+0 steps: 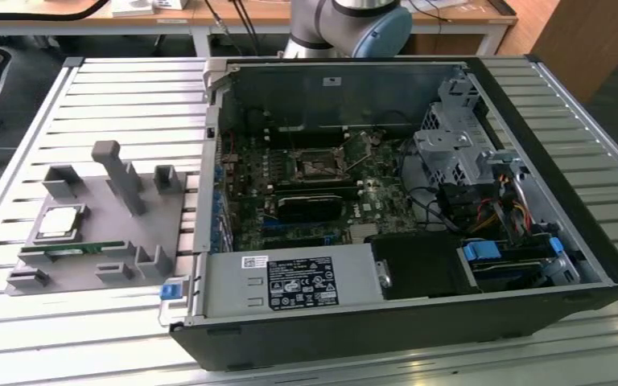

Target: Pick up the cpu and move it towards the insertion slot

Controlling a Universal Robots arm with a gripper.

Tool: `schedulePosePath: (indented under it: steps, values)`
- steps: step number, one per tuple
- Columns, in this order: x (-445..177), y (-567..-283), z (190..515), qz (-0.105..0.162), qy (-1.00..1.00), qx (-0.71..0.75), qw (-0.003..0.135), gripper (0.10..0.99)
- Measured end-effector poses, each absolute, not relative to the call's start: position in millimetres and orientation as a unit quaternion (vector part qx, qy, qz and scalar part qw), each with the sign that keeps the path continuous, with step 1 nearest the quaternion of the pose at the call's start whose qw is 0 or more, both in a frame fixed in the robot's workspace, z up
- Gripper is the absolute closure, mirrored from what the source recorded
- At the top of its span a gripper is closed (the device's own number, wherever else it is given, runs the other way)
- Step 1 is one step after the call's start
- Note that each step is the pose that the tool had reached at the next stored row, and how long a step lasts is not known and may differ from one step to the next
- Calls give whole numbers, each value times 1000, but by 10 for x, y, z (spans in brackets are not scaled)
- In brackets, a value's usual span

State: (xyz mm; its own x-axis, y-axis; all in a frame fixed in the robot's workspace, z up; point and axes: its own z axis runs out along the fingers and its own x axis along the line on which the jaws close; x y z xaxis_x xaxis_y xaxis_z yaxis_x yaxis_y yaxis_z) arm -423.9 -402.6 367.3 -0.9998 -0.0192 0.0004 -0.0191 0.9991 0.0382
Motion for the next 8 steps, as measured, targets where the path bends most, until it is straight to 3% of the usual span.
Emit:
schedulePosePath:
  steps: [6, 7, 8]
  values:
    - [-4250, -4029, 3643, -17, -1000, 10, 0, 973]
    - [-4251, -4030, 3633, -17, -1000, 10, 0, 918]
    - [-4253, -4032, 3620, -17, -1000, 10, 0, 918]
